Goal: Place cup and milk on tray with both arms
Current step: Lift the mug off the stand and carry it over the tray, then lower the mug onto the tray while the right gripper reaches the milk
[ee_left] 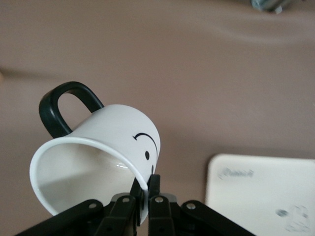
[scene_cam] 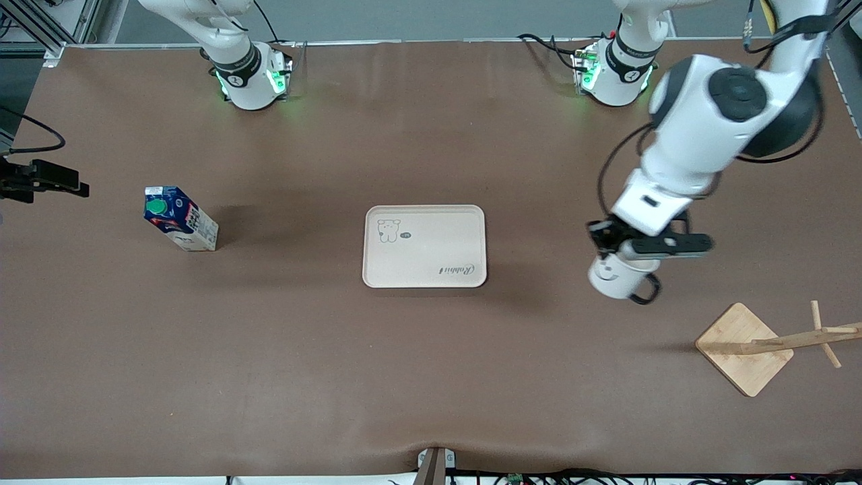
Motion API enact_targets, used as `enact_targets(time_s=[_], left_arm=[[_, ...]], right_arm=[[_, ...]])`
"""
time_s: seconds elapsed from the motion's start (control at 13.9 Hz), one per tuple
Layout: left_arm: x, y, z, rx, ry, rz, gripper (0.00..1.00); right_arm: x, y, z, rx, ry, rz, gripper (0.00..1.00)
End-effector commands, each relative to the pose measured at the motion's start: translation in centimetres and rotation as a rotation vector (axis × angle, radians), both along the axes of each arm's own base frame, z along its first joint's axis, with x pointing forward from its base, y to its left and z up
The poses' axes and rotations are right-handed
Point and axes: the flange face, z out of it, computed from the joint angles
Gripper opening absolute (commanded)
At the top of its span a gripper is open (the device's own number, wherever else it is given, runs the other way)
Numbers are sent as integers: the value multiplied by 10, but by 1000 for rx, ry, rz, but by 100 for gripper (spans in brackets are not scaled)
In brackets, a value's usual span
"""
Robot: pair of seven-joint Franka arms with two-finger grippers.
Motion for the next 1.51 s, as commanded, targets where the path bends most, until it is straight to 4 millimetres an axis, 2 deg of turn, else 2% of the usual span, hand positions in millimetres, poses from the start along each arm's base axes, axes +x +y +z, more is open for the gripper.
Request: enact_targets(time_s=[0.0, 0.07, 0.14, 0.22, 0.29, 0.36, 0.5, 0.58, 0.72, 0.87, 1.08, 1.3, 1.44], left_arm=[[-1, -75, -23, -40, 132, 109, 0], [-9, -110, -38, -51, 177, 166, 0], [-13, -137, -50, -65, 209, 228, 0], [-14, -155, -61, -75, 235, 265, 0], [-19, -174, -73, -77, 257, 269, 0], [-24, -187, -89, -68, 285, 272, 0], [-28, -204, -119, -61, 334, 305, 0], [-40, -220, -137, -44, 365, 334, 0], [-51, -231, -164, -7, 393, 380, 0], [-62, -238, -185, 37, 408, 371, 0], [-68, -241, -201, 81, 390, 363, 0], [-68, -240, -215, 97, 397, 358, 0], [-66, -237, -217, 126, 354, 331, 0]], right_arm=[[0, -4, 4, -4, -3, -11, 100], [0, -5, 2, -3, 1, -11, 100], [4, -5, -7, -4, 13, -8, 100], [8, -8, -17, -4, 35, -13, 100], [8, -12, -18, -2, 33, -19, 100], [8, -20, -21, 1, 36, -33, 100], [23, -21, -61, 7, 98, -33, 100], [23, -24, -62, 1, 96, -36, 100], [25, -27, -75, -3, 130, -40, 100], [25, -21, -79, -8, 140, -38, 100], [2, -13, -134, 2, 218, -43, 100], [-41, -6, -186, 1, 149, -40, 100], [-48, -5, -200, -11, 132, -33, 100]])
